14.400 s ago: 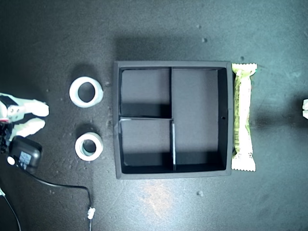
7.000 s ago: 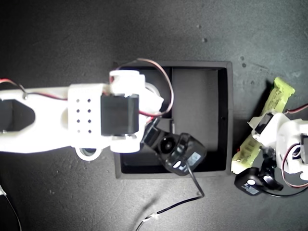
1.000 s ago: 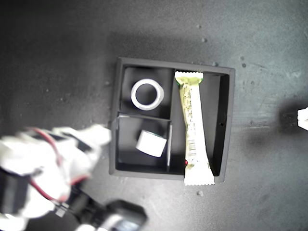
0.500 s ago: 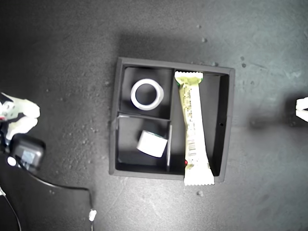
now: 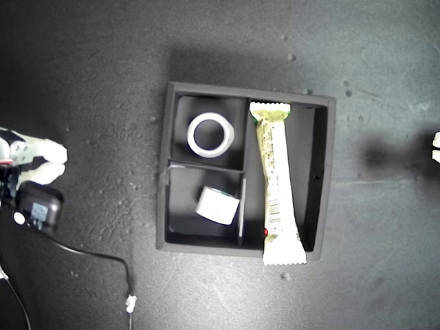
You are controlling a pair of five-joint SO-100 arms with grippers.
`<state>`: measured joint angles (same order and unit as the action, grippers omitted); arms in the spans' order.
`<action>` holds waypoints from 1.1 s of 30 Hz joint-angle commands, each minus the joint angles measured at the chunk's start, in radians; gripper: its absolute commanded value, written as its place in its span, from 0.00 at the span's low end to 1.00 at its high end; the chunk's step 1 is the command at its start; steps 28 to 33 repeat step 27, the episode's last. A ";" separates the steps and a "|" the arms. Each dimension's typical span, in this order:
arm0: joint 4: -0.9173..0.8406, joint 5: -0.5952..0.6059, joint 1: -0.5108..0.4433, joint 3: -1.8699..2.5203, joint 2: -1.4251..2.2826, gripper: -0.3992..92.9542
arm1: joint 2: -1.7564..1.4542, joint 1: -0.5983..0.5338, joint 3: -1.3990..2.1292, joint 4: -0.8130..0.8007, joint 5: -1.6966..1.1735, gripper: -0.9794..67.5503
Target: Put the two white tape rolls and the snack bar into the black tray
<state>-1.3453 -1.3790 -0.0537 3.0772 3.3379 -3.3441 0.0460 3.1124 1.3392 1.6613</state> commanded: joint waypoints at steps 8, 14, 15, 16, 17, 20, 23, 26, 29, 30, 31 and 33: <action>-0.046 -0.314 -0.066 0.061 0.048 0.01 | -0.003 -0.078 0.012 0.002 -0.044 0.08; -0.051 0.040 -0.078 0.061 0.048 0.01 | -0.003 -0.078 0.012 0.002 -0.046 0.08; -0.049 0.081 -0.083 0.061 0.048 0.01 | -0.003 -0.078 0.012 0.002 -0.046 0.08; -0.049 0.071 -0.083 0.061 0.048 0.01 | -0.003 -0.078 0.012 0.002 -0.046 0.08; -0.049 0.055 -0.083 0.061 0.048 0.01 | -0.003 -0.078 0.012 0.002 -0.046 0.08; -0.049 0.049 -0.083 0.061 0.048 0.01 | -0.003 -0.078 0.012 0.002 -0.046 0.08; -0.049 0.049 -0.083 0.061 0.048 0.01 | -0.003 -0.078 0.012 0.002 -0.046 0.08; -0.049 0.049 -0.083 0.061 0.048 0.01 | -0.003 -0.078 0.012 0.002 -0.046 0.08; -0.049 0.049 -0.083 0.061 0.048 0.01 | -0.003 -0.078 0.012 0.002 -0.046 0.08; -0.049 0.049 -0.083 0.061 0.048 0.01 | -0.003 -0.078 0.012 0.002 -0.046 0.08; -0.049 0.049 -0.083 0.061 0.048 0.01 | -0.003 -0.078 0.012 0.002 -0.046 0.08; -0.049 0.049 -0.083 0.061 0.048 0.01 | -0.003 -0.078 0.012 0.002 -0.046 0.08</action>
